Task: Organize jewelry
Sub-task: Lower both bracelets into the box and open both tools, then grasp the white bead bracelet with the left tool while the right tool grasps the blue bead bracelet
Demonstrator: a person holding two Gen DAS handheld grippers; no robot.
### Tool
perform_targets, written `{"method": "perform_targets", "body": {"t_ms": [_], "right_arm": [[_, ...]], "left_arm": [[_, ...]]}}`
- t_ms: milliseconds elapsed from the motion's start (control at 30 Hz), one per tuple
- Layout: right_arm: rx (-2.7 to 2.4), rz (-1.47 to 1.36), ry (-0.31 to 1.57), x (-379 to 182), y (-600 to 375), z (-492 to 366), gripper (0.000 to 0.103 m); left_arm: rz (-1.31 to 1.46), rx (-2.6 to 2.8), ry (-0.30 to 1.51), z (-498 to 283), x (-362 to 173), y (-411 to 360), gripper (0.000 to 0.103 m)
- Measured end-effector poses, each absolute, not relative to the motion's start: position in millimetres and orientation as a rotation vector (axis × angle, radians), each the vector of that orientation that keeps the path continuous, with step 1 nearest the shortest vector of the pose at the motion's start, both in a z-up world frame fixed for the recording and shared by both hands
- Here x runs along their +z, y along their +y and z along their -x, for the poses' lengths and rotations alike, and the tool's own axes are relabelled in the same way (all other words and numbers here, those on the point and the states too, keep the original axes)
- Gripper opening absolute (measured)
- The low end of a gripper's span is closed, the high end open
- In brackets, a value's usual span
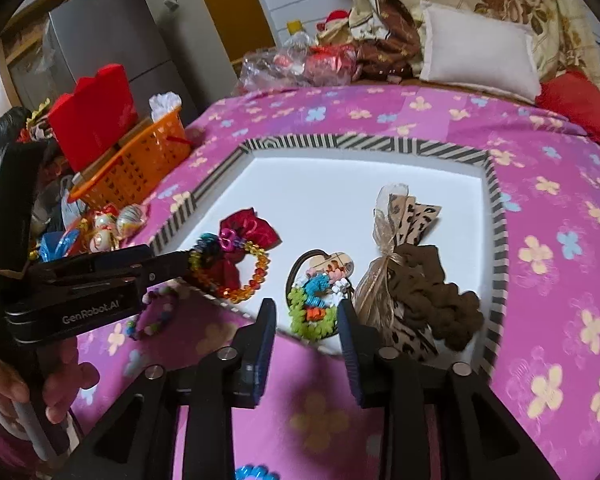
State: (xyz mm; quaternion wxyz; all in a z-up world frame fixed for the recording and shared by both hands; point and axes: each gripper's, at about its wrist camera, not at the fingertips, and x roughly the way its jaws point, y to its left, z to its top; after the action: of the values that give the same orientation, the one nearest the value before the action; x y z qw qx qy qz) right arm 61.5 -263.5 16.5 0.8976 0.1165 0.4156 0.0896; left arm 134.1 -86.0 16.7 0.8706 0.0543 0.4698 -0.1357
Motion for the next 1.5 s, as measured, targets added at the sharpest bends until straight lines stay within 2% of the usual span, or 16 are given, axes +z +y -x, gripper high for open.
{"method": "perform_targets", "body": {"t_ms": [67,600,900,1167,1500], "right_arm": [[0.173,-0.238,0.837,24.7,-262.1,-51.4,0.043],[0.153,-0.204,0.786,53.9,-233.9,31.7,0.044],[0.149,-0.136,0.805,51.6,-226.8,57.6,0.044],[0.117,-0.09,0.888,17.3,-233.8,65.7,0.044],[0.117,-0.074,0.939,-6.4,-237.3,64.0,0.044]], "left_arm": [[-0.121,-0.277,0.963,-126.6,21.7,-83.8,0.054],[-0.131,-0.237,0.834,-47.5,58.3,-43.9,0.056],[-0.085,-0.252,0.897,-28.4,46.8,-18.1,0.057],[0.077,-0.256,1.039,-50.9,17.8,28.9,0.057],[0.056,-0.209,1.072,-78.2,-7.9,22.9,0.057]]}}
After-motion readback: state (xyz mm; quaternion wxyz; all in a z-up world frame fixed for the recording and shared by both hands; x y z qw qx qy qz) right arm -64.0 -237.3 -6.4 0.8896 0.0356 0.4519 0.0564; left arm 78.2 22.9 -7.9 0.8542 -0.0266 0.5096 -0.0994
